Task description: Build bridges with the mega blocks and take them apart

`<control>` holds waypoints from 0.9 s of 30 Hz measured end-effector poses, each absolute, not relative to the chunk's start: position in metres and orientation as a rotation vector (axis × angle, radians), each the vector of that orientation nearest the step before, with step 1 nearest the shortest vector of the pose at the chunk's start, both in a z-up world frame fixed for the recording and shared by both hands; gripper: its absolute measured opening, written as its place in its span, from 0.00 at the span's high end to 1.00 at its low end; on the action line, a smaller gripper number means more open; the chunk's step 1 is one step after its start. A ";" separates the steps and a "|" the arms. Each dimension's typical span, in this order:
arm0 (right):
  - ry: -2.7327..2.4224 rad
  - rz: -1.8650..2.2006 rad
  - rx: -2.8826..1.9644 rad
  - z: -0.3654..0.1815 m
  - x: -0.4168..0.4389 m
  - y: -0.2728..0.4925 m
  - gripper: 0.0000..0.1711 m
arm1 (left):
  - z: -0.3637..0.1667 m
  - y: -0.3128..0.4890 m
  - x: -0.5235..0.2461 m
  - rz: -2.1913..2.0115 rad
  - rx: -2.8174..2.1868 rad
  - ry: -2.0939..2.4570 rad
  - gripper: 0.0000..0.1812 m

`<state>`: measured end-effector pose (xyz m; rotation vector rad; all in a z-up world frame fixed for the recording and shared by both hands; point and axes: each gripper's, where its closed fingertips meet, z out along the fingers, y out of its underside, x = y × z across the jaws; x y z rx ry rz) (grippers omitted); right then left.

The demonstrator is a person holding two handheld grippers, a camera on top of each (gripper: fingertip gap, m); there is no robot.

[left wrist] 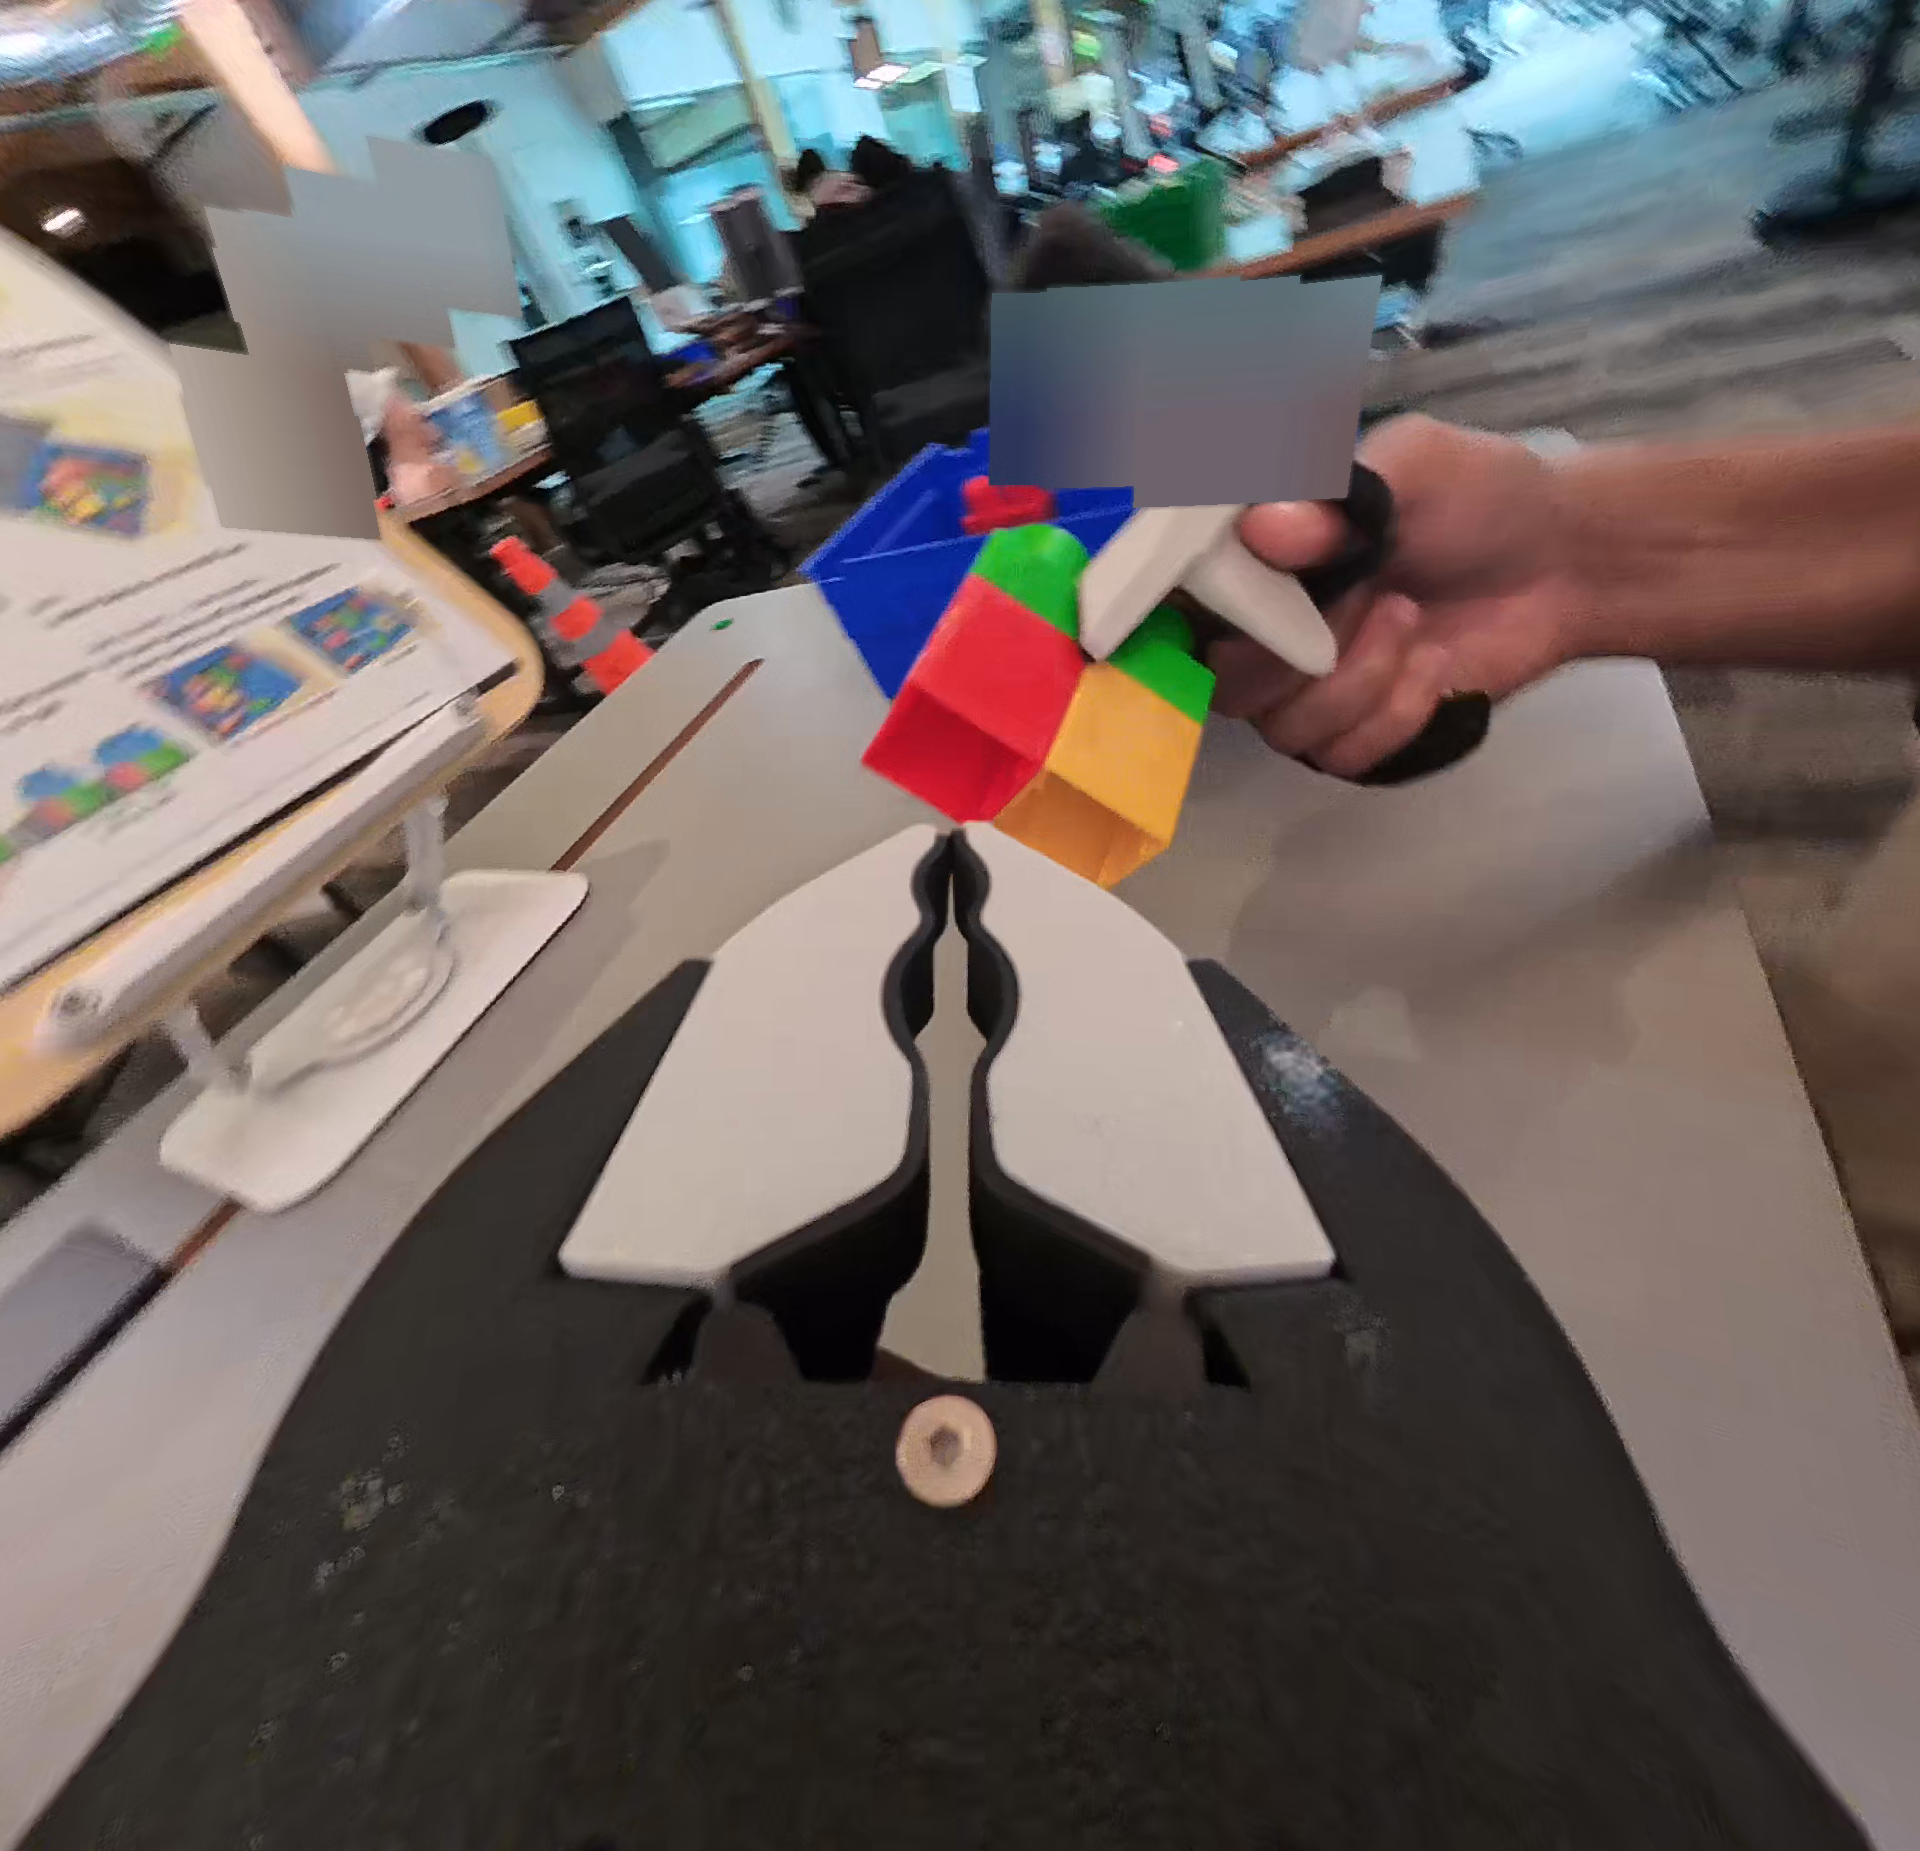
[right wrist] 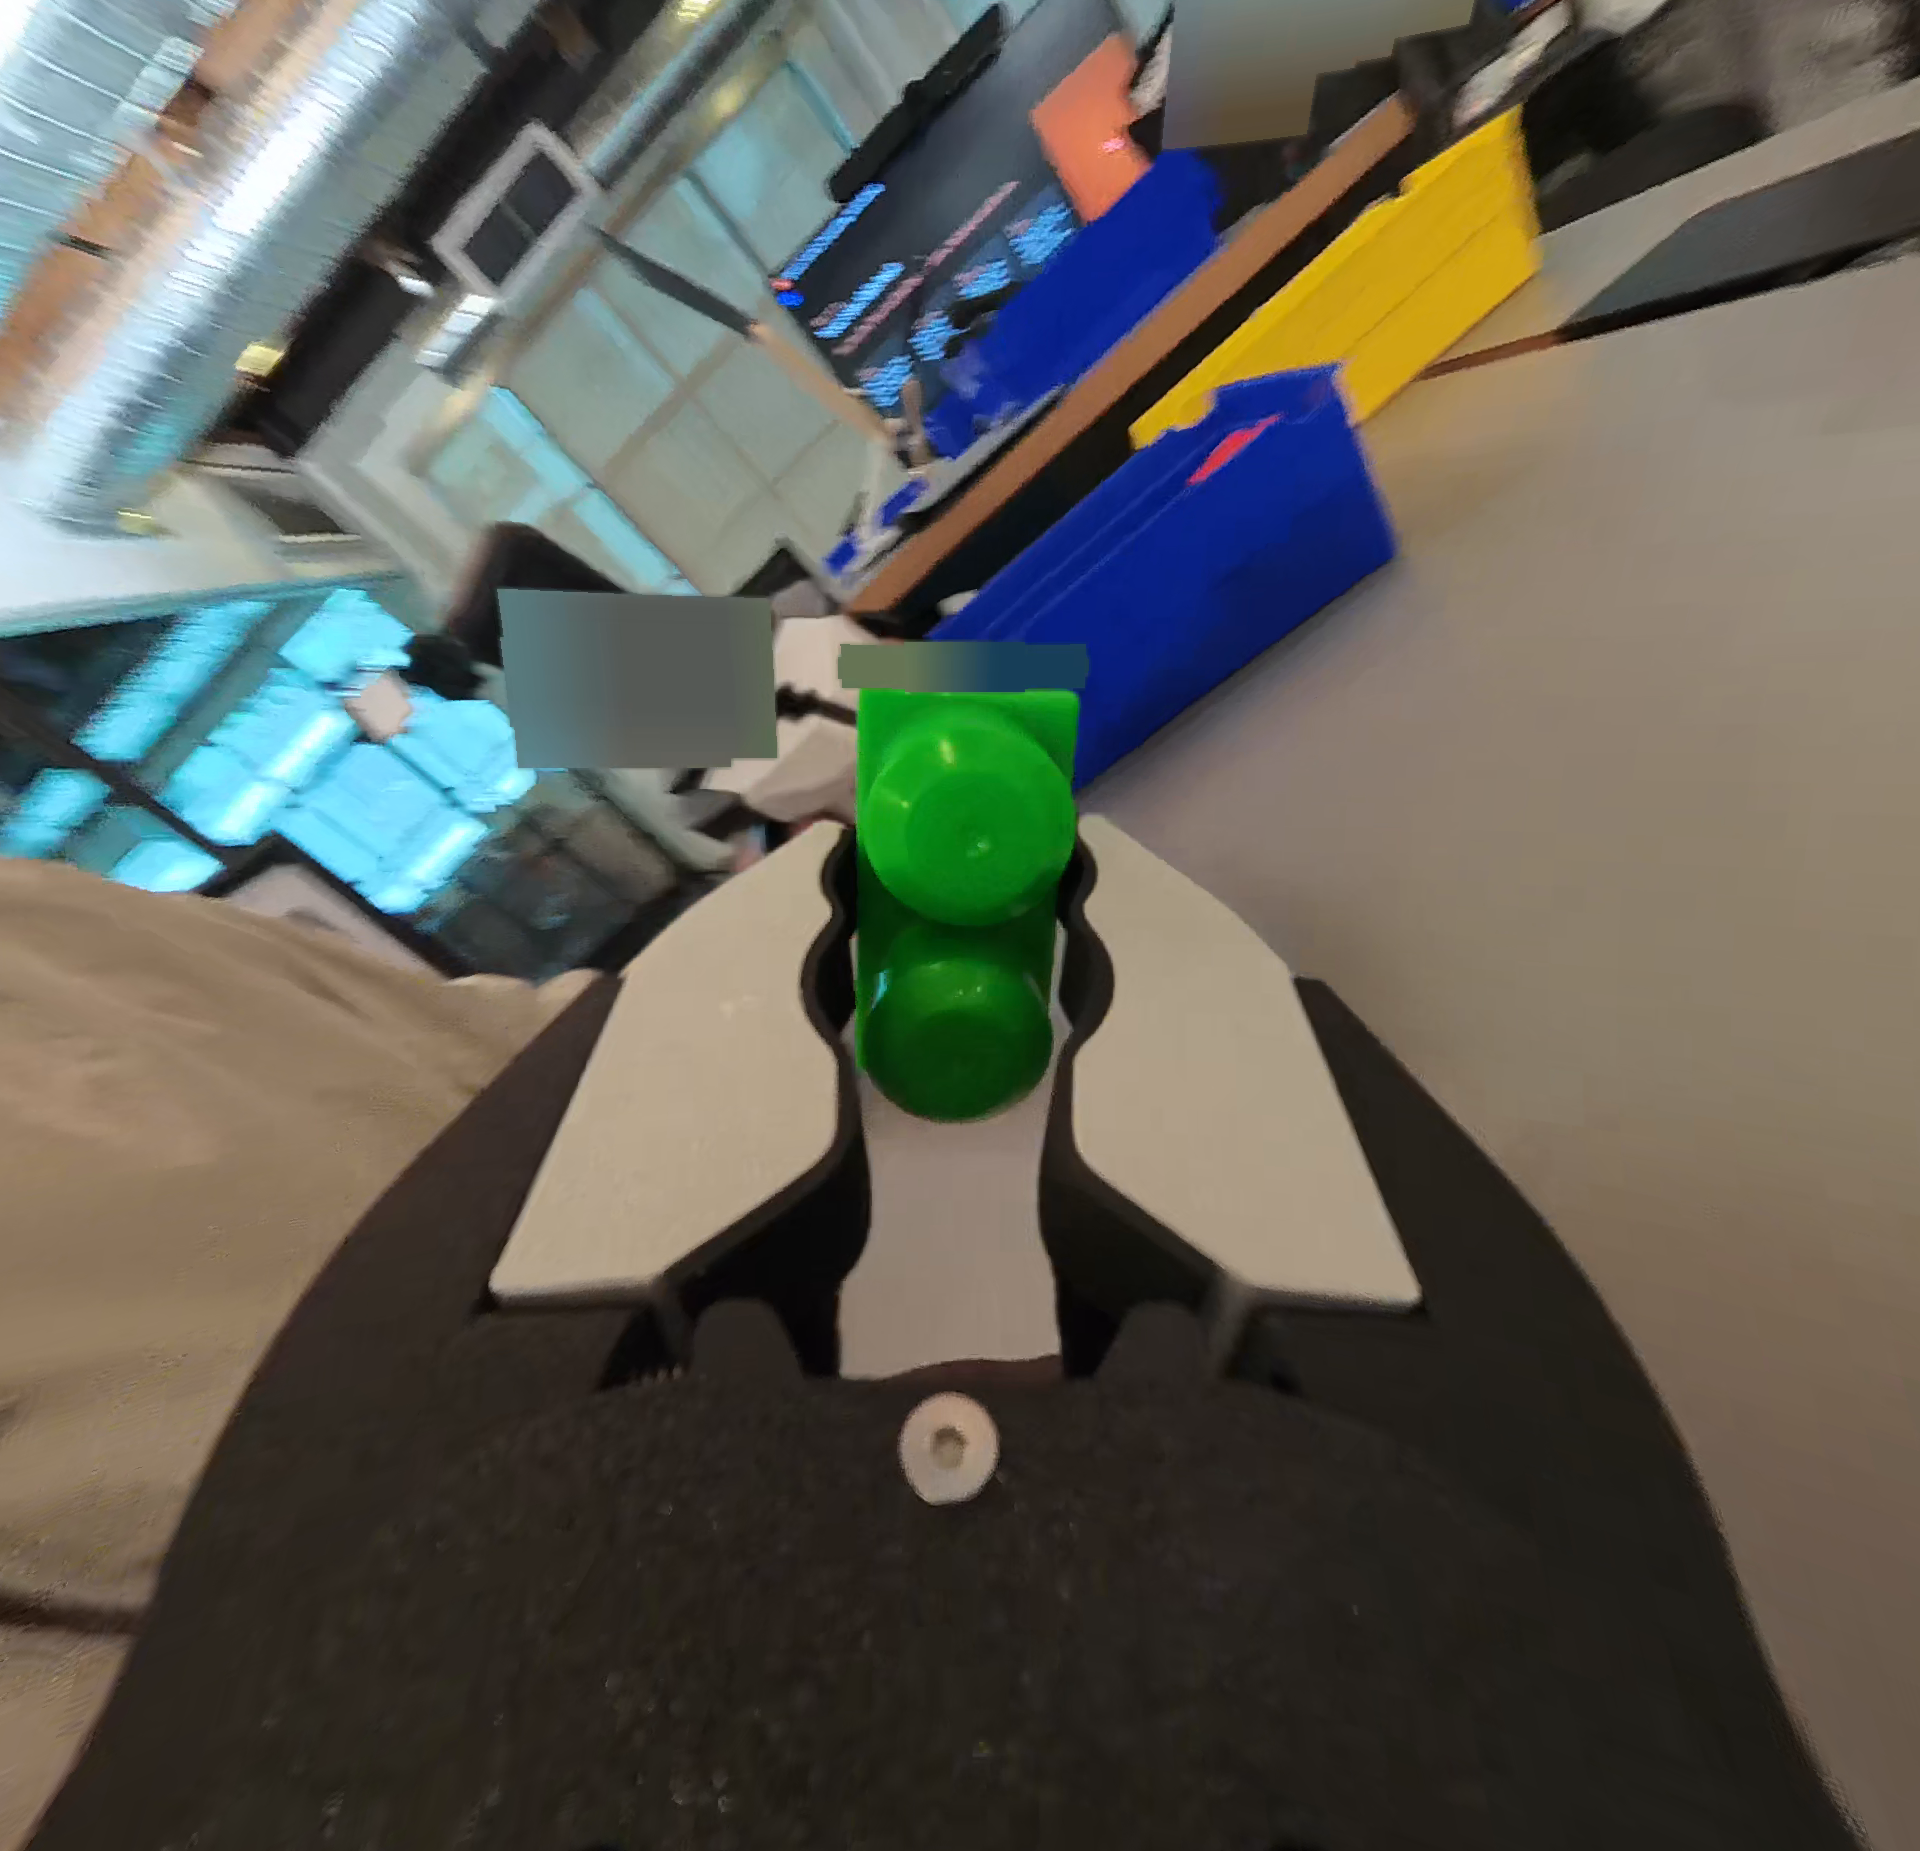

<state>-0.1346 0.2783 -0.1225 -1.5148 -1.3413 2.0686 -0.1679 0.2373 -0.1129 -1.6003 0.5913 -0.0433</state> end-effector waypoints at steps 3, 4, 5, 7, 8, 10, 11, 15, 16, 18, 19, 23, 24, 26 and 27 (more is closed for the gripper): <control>-1.324 1.820 -1.502 -0.124 -0.137 0.295 0.79 | -0.109 0.237 -0.185 -0.012 -1.617 0.340 0.96; -1.315 1.741 -1.501 -0.125 -0.138 0.300 0.79 | -0.110 0.238 -0.194 0.047 -1.623 0.256 0.91; -1.307 1.654 -1.507 -0.127 -0.139 0.304 0.79 | -0.115 0.238 -0.205 0.122 -1.657 0.178 0.86; -1.288 1.496 -1.522 -0.132 -0.140 0.312 0.79 | -0.128 0.235 -0.223 0.252 -1.747 0.042 0.69; -1.279 1.418 -1.534 -0.136 -0.140 0.315 0.79 | -0.133 0.231 -0.230 0.297 -1.767 -0.046 0.66; -1.253 1.253 -1.571 -0.145 -0.140 0.322 0.79 | -0.140 0.220 -0.240 0.338 -1.760 -0.216 0.58; -1.242 1.187 -1.580 -0.150 -0.140 0.324 0.79 | -0.144 0.214 -0.246 0.359 -1.753 -0.302 0.56; -1.174 0.964 -1.605 -0.164 -0.138 0.328 0.79 | -0.162 0.203 -0.252 0.372 -1.739 -0.447 0.47; -1.164 0.951 -1.608 -0.166 -0.138 0.326 0.79 | -0.167 0.203 -0.252 0.377 -1.763 -0.446 0.44; -1.165 0.936 -1.608 -0.168 -0.138 0.323 0.79 | -0.168 0.203 -0.255 0.374 -1.767 -0.453 0.42; -1.161 0.931 -1.603 -0.168 -0.138 0.322 0.79 | -0.166 0.202 -0.255 0.362 -1.755 -0.458 0.42; -1.143 0.954 -1.611 -0.165 -0.136 0.321 0.79 | -0.163 0.199 -0.256 0.369 -1.734 -0.460 0.42; -1.139 0.948 -1.612 -0.164 -0.135 0.322 0.79 | -0.164 0.199 -0.257 0.371 -1.735 -0.460 0.42; -1.128 0.953 -1.618 -0.163 -0.133 0.323 0.79 | -0.166 0.198 -0.259 0.371 -1.735 -0.465 0.42; -1.123 0.950 -1.622 -0.163 -0.132 0.325 0.79 | -0.168 0.198 -0.259 0.367 -1.740 -0.465 0.42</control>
